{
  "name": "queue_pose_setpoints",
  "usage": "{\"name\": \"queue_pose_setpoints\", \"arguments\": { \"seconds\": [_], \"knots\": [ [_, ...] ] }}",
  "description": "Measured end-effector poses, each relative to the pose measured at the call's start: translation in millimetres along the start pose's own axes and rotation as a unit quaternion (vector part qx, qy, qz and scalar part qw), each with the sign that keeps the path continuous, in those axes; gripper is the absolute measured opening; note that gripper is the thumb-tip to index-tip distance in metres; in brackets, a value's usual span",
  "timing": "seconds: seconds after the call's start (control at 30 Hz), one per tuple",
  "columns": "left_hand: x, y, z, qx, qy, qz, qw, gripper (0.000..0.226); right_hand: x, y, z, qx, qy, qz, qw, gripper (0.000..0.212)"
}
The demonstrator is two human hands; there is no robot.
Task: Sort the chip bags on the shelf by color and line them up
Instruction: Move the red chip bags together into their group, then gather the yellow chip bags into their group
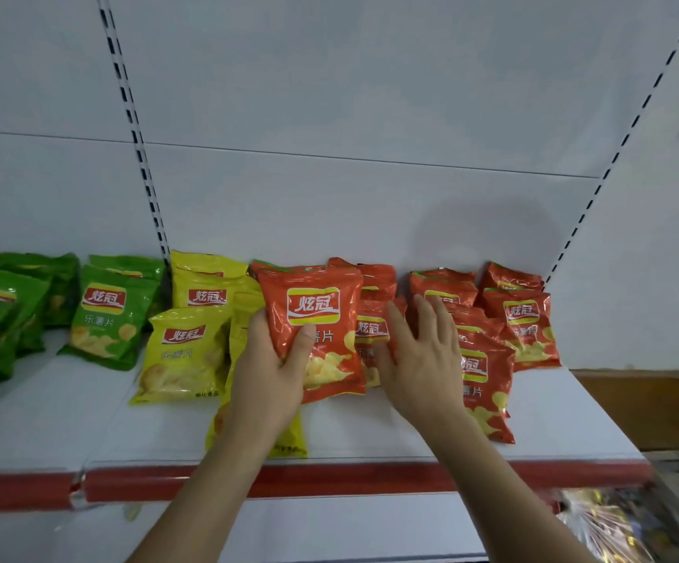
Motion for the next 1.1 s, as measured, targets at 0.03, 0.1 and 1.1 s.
{"name": "queue_pose_setpoints", "arguments": {
  "seconds": [0.03,0.1,1.1],
  "knots": [
    [5.0,0.7,1.3,-0.001,-0.006,0.002,1.0,0.049,-16.3,4.6,2.3,0.022,0.029,-0.075,0.997,0.061],
    [15.5,2.2,3.7,-0.001,-0.011,0.009,1.0,0.056,-36.5,9.3,7.7,0.061,0.027,-0.244,0.967,0.061],
    [-20.6,-55.4,44.3,0.027,0.023,-0.488,0.872,0.084,-9.9,-43.2,74.0,-0.104,0.062,-0.056,0.991,0.061]
  ]
}}
Point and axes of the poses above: each hand's wrist, its own z-axis away from the middle knuckle, its own x-axis out of the palm, y = z × x, the point moved 10 cm from there along -z, towards the middle knuckle, and after that the axes turned 3 degrees about x, right-handed, at the moved point
